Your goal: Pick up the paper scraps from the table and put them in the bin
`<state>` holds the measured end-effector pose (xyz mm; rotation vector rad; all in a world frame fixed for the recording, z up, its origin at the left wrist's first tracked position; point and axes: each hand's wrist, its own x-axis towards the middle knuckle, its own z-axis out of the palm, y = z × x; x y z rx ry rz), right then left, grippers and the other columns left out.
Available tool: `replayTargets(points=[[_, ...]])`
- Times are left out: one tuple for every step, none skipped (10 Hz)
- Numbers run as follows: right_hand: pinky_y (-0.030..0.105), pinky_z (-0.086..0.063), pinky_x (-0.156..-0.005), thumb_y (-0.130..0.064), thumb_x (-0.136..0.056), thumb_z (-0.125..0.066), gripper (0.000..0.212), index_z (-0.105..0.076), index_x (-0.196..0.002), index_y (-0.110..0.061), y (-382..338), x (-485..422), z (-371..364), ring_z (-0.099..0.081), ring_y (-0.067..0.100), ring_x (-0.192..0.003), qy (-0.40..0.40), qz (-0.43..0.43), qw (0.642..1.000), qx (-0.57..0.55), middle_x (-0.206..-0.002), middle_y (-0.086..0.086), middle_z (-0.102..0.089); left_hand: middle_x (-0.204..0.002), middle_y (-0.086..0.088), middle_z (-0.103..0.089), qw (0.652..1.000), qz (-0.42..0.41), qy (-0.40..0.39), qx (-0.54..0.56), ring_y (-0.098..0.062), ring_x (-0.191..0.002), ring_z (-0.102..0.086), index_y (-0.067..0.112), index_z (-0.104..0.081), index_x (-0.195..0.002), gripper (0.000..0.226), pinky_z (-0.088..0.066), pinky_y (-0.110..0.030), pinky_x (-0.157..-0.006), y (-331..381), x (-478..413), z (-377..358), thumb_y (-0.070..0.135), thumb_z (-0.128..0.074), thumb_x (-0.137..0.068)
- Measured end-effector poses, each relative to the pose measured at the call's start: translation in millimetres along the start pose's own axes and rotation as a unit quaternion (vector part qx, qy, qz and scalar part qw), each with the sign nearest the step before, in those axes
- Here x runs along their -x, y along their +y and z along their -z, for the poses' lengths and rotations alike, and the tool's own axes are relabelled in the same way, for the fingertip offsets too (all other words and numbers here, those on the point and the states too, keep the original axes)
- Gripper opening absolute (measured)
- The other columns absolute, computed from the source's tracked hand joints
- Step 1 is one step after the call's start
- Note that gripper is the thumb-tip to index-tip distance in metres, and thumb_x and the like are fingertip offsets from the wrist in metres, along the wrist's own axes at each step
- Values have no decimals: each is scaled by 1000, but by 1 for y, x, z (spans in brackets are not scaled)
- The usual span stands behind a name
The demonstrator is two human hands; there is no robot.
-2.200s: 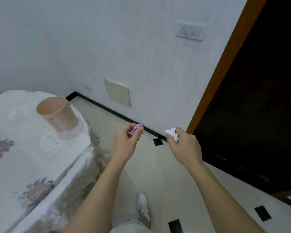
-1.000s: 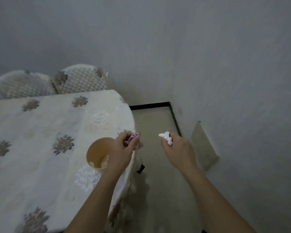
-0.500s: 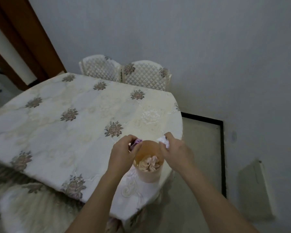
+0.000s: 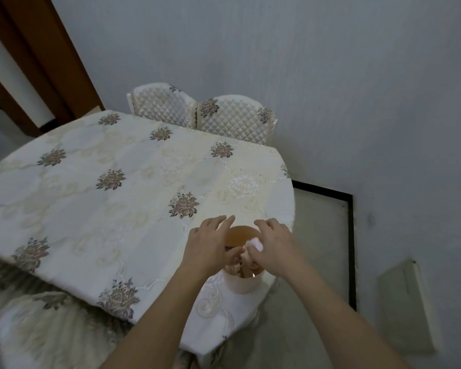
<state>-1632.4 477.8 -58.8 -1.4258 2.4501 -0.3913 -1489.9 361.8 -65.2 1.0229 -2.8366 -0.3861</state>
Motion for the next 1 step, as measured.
replayTargets(points=[[41,-39,-104,-45,-85,-53,58,-43,-138,-23,5,2,-4,-41,23,-127,41,11,999,20,-139,1,-47,-153,4,-40,999,2,28,-18,-18,-140,-34,31,-31,-149,72,-34,-42,-107,-7,1,-1,65,-48,-88]])
